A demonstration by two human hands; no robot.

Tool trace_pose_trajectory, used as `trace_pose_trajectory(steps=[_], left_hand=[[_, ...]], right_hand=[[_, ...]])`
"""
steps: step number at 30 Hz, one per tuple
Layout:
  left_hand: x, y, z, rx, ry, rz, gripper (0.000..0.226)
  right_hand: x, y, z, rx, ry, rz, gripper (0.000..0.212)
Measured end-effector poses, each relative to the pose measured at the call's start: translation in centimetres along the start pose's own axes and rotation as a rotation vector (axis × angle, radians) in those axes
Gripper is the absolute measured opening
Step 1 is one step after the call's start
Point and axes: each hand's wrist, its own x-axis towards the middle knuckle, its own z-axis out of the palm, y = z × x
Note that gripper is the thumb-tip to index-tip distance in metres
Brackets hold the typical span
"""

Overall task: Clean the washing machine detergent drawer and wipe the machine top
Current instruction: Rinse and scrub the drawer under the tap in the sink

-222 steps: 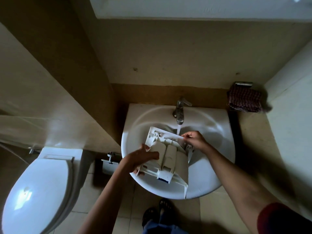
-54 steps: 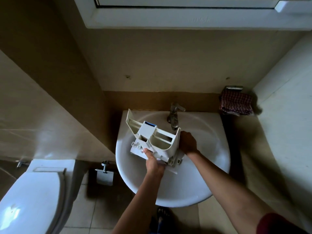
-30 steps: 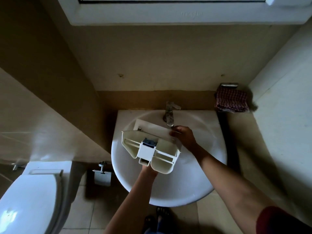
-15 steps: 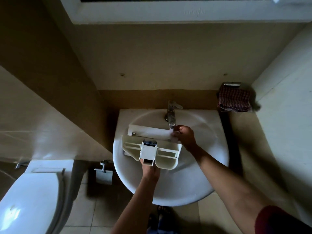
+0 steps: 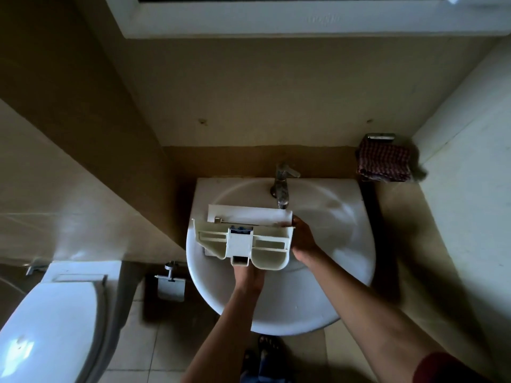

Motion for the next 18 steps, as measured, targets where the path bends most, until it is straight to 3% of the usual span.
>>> trace_pose_trajectory(steps=[3,6,8,9,11,12,15,18], left_hand=[[-0.6,-0.6,0.9,-0.073,0.084,0.022,0.064],[-1.2,-1.2,1.1,-0.059,0.113,0.011,0.096],[-2.5,-1.2,1.4,-0.105,0.112,-0.082,0.069],[-2.7,-1.6,1.4,-0.071,0.143,-0.127,0.073],[-2.4,-2.5,1.3,-0.019,0.171,-0.176,0.122],[-2.4,-2.3,1.5,-0.077,0.145,-0.175,0.122],[-2.1,-1.6,1.7,-0.194,0.327,-0.180,0.066],[-1.7,-1.3,1.7,-0.230,0.330,-0.236,0.061]], right_hand=[[0.4,0.0,0.7,0.007,0.194,-0.069,0.022],[0.7,-0.1,1.4,-0.110,0.274,-0.120,0.037],[0.6,0.0,1.5,-0.235,0.321,-0.148,0.039],[0.6,0.0,1.5,-0.326,0.333,-0.174,0.039],[0.6,0.0,1.4,-0.457,0.310,-0.200,0.036],[0.7,0.1,1.3,-0.484,0.289,-0.196,0.036],[1.0,0.2,0.8,-0.517,0.221,-0.148,0.031],[0.8,0.2,0.1,-0.286,0.128,-0.036,0.024]])
